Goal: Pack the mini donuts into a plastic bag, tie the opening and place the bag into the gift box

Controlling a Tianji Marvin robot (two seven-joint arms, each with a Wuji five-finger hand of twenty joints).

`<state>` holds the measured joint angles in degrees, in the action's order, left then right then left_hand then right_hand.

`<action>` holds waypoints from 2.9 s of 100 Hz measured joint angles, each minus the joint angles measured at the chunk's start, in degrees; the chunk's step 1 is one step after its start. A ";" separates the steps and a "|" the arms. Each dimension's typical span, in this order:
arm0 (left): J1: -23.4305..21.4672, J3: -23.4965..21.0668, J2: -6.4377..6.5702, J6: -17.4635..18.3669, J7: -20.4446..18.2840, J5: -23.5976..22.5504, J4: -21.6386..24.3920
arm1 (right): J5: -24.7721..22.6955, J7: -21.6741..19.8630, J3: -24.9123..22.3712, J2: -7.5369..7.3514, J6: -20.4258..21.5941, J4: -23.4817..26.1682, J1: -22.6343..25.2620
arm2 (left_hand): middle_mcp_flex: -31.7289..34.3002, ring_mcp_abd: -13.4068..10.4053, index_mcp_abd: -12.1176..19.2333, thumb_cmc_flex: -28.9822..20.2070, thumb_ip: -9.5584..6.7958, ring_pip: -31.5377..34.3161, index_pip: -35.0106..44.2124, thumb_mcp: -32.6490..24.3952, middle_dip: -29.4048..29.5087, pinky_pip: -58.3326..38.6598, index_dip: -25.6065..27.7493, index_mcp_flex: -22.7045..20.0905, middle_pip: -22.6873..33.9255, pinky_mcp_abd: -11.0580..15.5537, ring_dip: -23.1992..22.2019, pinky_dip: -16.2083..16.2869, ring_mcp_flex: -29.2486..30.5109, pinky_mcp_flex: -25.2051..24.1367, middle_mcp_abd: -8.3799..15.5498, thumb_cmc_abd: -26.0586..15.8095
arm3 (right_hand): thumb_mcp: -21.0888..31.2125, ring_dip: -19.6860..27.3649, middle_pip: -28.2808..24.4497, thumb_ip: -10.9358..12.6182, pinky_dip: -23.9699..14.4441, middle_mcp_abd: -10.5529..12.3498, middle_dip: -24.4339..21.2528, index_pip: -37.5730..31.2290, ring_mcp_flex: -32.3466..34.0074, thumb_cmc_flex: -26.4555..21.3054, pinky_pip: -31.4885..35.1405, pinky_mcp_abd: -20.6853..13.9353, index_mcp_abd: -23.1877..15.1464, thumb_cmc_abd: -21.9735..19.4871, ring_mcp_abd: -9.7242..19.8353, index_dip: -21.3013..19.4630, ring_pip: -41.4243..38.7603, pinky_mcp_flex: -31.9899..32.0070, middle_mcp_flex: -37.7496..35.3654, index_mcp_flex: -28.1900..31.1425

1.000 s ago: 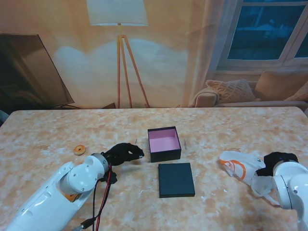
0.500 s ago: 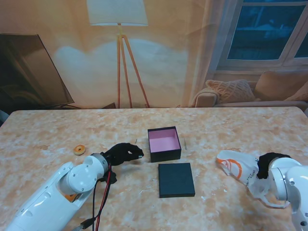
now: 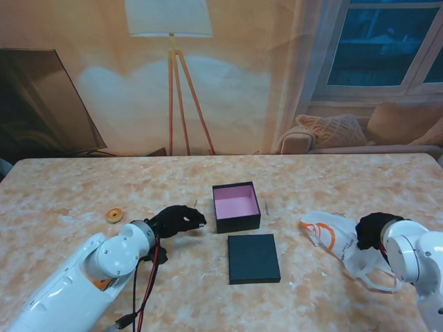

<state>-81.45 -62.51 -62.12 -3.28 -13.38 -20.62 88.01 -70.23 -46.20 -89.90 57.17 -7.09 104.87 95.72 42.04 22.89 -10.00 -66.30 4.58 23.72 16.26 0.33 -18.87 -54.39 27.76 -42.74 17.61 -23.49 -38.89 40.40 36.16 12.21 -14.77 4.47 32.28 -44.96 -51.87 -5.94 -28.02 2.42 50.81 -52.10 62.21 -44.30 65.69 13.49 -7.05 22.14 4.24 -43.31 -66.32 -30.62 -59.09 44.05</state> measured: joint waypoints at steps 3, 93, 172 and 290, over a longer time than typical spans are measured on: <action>0.00 0.00 0.00 0.00 0.00 0.00 0.00 | 1.29 0.32 0.36 -0.13 -0.16 -0.43 -0.48 | 0.00 0.00 0.00 0.00 0.00 0.00 0.00 0.00 0.00 0.00 0.00 0.00 0.00 0.00 0.00 0.00 0.00 0.00 0.00 0.00 | 0.00 0.00 -0.10 0.00 0.00 0.08 0.00 -0.01 0.54 0.00 0.10 -0.01 0.02 0.00 0.24 -0.34 -0.11 -0.19 0.00 -0.02; -0.30 -0.54 0.00 0.26 0.27 -0.24 0.10 | 1.47 9.49 -1.88 -0.64 23.05 -1.55 -1.19 | -0.01 0.00 0.00 0.00 0.00 0.16 0.00 0.00 0.00 0.06 0.00 0.00 0.00 0.00 0.00 0.00 0.00 0.00 0.00 0.00 | 18.97 -4.42 9.17 -1.01 -0.21 -2.49 5.26 20.65 -16.70 9.35 -6.43 -1.73 -11.79 12.19 3.38 7.18 8.26 5.48 20.86 -15.24; -0.30 -0.48 0.00 0.24 0.21 -0.17 0.14 | 2.35 6.88 2.25 -1.99 26.82 -6.30 -5.34 | -0.03 0.00 0.00 0.00 0.00 0.82 0.00 0.00 0.00 0.09 0.00 0.00 0.00 0.00 -0.23 0.00 0.02 0.00 0.00 0.00 | 29.08 -6.51 11.93 -4.53 -0.22 -2.30 5.94 16.34 -17.68 13.22 -9.24 -1.73 -13.95 22.48 4.99 14.91 11.75 4.89 23.54 -15.74; -0.24 -0.45 0.01 0.27 0.12 -0.17 0.06 | -1.66 9.98 9.09 -2.26 25.54 -13.95 -10.70 | -0.04 0.00 0.01 0.00 0.00 1.52 0.00 0.00 -0.01 0.11 0.00 0.00 0.00 0.00 -0.39 0.00 0.02 0.00 0.00 0.00 | 31.99 -6.52 11.84 -8.68 -0.19 -1.33 7.07 0.52 -18.06 15.33 -9.24 -1.73 -20.71 26.34 5.60 -3.77 12.49 4.58 23.54 -9.45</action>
<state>-81.69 -62.96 -62.11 -3.01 -13.26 -20.78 88.06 -71.89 -36.22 -80.82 54.91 18.45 90.93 85.02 42.00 22.89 -9.99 -66.30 4.58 25.24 16.26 0.33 -18.87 -54.28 27.76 -42.74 17.61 -23.48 -39.28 40.41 36.19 12.21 -14.77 4.47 64.27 -51.48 -40.03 -14.61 -28.21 1.09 57.88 -51.57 44.15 -28.97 56.44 11.75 -27.76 48.48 9.84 -47.08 -53.83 -26.04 -35.55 34.60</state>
